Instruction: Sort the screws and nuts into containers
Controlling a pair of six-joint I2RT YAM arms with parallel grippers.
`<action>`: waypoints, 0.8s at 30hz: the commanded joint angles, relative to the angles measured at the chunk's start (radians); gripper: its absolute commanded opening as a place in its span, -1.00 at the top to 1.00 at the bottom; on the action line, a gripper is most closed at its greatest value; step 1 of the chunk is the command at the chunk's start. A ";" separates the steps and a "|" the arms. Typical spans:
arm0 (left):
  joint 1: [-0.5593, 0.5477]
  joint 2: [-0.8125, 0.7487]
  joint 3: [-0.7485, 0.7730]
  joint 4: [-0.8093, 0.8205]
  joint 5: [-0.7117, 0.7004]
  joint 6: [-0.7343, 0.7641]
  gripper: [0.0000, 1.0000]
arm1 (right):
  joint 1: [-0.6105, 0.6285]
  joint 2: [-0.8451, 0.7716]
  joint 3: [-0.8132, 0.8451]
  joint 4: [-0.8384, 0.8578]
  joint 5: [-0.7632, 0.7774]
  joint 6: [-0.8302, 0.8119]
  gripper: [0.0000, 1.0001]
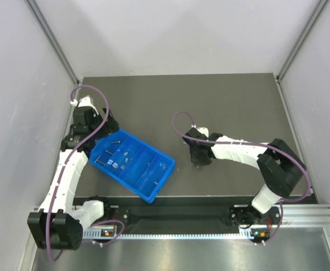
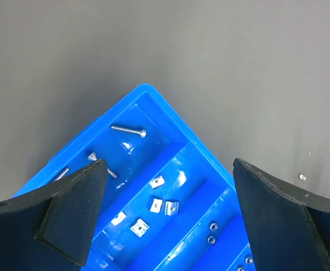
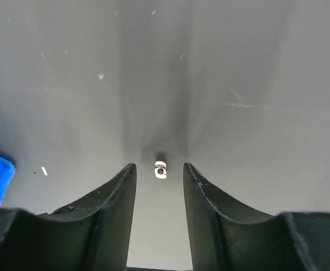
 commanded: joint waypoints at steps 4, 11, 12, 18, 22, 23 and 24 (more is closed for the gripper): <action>-0.001 -0.009 -0.002 0.048 0.005 0.001 -0.94 | 0.033 0.042 0.004 0.047 -0.017 0.011 0.24; -0.001 -0.007 -0.002 0.048 0.004 0.001 -0.94 | 0.033 0.062 -0.004 0.050 0.012 -0.006 0.31; -0.001 -0.007 -0.002 0.047 0.004 0.001 -0.94 | 0.033 0.065 -0.004 0.050 0.020 -0.009 0.34; -0.001 -0.007 -0.002 0.048 0.002 0.001 -0.94 | 0.033 0.073 -0.010 0.034 0.006 -0.011 0.52; -0.001 -0.007 -0.002 0.048 0.002 0.001 -0.94 | 0.033 0.056 -0.035 0.046 0.000 0.003 0.81; -0.001 -0.007 -0.003 0.047 0.002 0.001 -0.94 | 0.033 0.050 -0.039 0.046 -0.005 0.005 0.87; -0.001 -0.007 -0.003 0.048 0.000 0.001 -0.94 | 0.033 0.036 -0.041 0.044 -0.012 0.008 0.99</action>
